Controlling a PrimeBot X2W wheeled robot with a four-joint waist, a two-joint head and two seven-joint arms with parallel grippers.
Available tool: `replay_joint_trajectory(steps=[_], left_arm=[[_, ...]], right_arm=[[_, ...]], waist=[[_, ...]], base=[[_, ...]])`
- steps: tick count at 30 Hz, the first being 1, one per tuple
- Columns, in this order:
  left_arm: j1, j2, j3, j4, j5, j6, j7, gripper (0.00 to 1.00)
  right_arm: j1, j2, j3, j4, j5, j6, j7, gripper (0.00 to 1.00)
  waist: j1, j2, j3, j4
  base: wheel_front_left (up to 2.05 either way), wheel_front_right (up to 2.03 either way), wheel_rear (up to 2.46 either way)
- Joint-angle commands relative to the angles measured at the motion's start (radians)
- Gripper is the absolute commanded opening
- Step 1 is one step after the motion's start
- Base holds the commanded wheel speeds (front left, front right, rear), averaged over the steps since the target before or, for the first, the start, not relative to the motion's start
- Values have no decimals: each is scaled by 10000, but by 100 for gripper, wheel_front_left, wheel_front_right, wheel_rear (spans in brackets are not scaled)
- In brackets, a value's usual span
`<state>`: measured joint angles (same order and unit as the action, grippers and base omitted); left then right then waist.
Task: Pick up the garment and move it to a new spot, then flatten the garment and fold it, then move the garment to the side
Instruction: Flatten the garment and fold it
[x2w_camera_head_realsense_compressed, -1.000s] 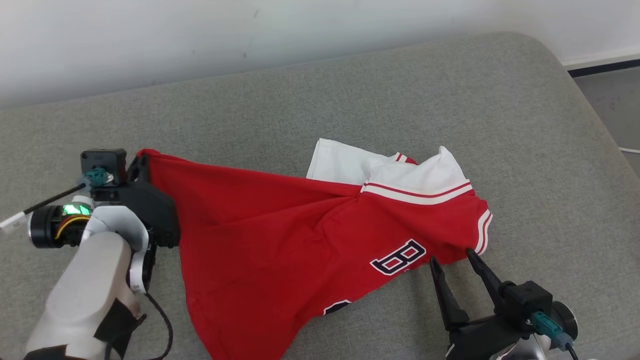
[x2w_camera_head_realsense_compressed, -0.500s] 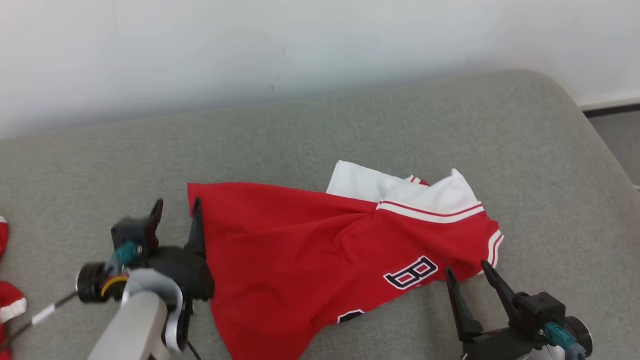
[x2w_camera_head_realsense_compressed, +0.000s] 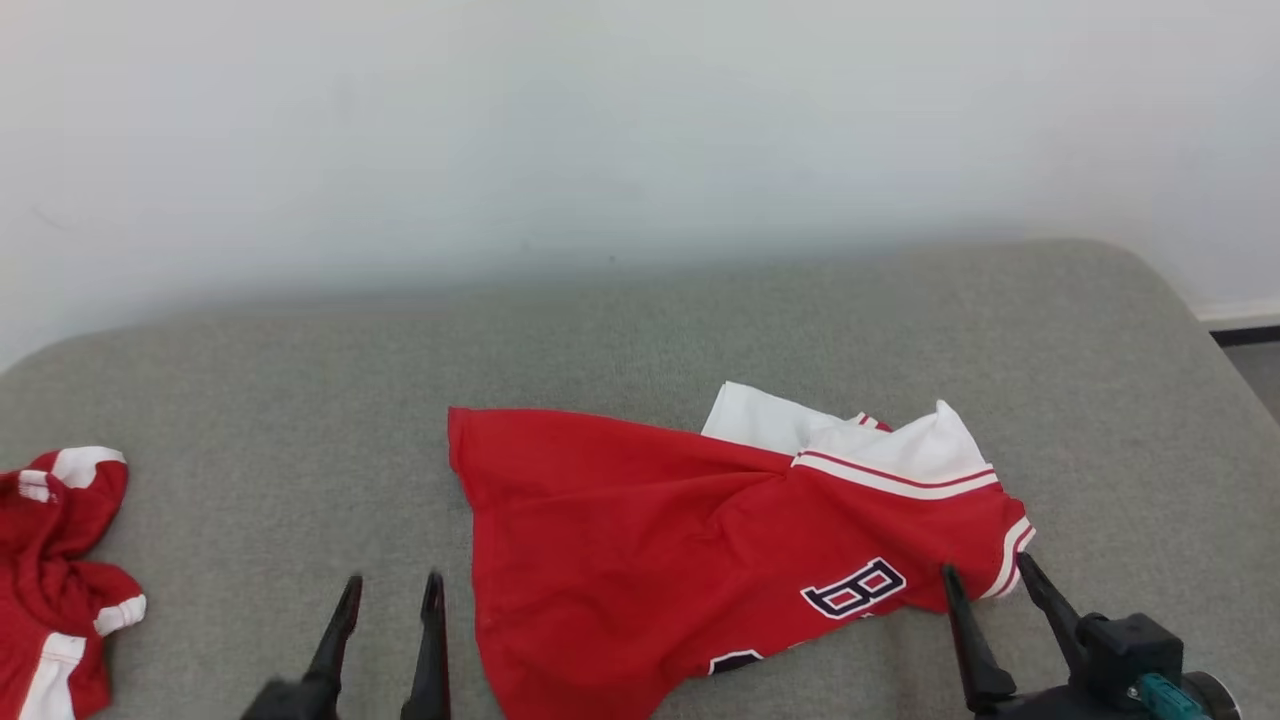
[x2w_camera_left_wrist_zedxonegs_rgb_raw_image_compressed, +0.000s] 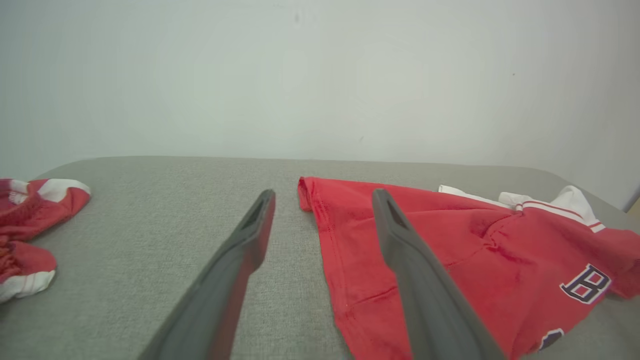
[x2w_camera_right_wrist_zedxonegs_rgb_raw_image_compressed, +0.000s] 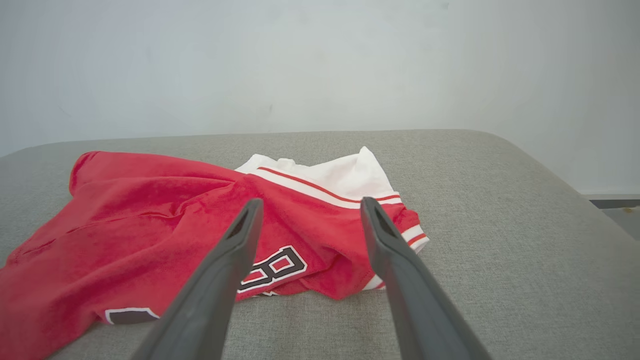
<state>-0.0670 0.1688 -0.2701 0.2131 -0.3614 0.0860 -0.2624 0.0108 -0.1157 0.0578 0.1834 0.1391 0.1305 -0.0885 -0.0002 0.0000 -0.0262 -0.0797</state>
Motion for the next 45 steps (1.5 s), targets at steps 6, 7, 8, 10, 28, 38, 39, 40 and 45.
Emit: replay_joint_trajectory(steps=[6,7,8,10,28,38,39,40,45], left_arm=[[1607,-310,804,-944,454,-433,-32,100],[1765,-349,915,-1003,520,-506,-32,100],[1894,-405,1054,-1080,571,-568,-34,100],[2120,-505,1278,-1153,674,-720,-33,100],[2711,-1000,2879,-787,1239,-1648,-34,100],[2540,-1140,2907,-501,1519,-1872,-34,100],[2514,-1140,2903,-463,1554,-1888,-34,100],[2482,-1139,2905,-444,1591,-1901,-36,100],[2416,-1164,2917,-335,1668,-1917,-34,100]], right_arm=[[404,-50,-335,25,-48,6,71,100],[437,-40,-379,34,-56,6,74,100],[477,-36,-419,30,-74,6,69,100],[571,-7,-475,37,-102,6,84,100],[670,24,-362,-91,-173,6,-45,100],[579,26,-296,-28,-96,6,-4,100],[562,21,-297,-24,-92,6,-2,100],[549,16,-296,-18,-93,7,-5,100],[544,36,-316,21,-77,6,-44,100]], waist=[[2,0,-343,200],[2,0,-371,216],[2,0,-404,238],[2,0,-457,267],[2,0,-603,362],[2,0,-523,397],[2,0,-509,393],[2,0,-496,392],[2,0,-450,396]], base=[[0,0,0],[0,0,0],[0,0,0],[0,0,0],[0,0,0],[0,0,0],[0,0,0],[0,0,0],[0,0,0]])
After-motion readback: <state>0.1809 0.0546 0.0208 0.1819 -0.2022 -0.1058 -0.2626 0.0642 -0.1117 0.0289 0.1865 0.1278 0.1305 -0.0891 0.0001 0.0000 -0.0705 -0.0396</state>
